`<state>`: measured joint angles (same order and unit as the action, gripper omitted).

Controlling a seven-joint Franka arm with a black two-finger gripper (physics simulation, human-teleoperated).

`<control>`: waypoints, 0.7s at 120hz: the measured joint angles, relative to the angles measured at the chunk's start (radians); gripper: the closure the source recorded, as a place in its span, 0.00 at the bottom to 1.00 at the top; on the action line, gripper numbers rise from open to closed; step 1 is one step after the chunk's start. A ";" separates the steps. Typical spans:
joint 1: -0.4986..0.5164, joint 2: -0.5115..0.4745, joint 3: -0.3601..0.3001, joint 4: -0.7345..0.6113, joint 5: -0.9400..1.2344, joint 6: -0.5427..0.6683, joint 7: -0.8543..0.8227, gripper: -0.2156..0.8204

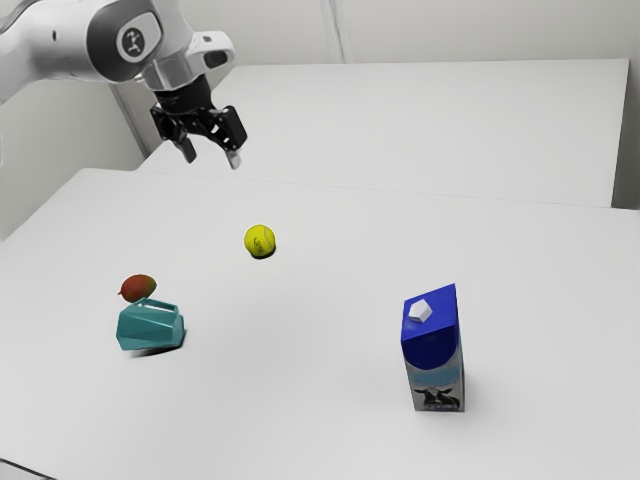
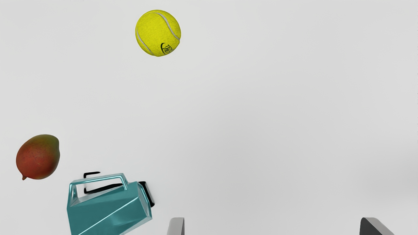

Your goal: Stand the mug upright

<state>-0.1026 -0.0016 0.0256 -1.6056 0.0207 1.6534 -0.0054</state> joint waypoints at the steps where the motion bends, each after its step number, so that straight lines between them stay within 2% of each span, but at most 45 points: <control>1: 0.000 0.000 0.000 0.000 0.000 0.000 0.000 0.23; 16: -0.004 -0.002 0.000 -0.002 -0.001 -0.003 0.000 0.23; 41: 0.006 -0.064 0.005 -0.068 -0.001 -0.012 0.000 0.23; 84: 0.290 -0.099 0.008 -0.147 -0.056 -0.051 0.024 0.23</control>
<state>0.1875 -0.1007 0.0340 -1.7527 -0.0356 1.6023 0.0186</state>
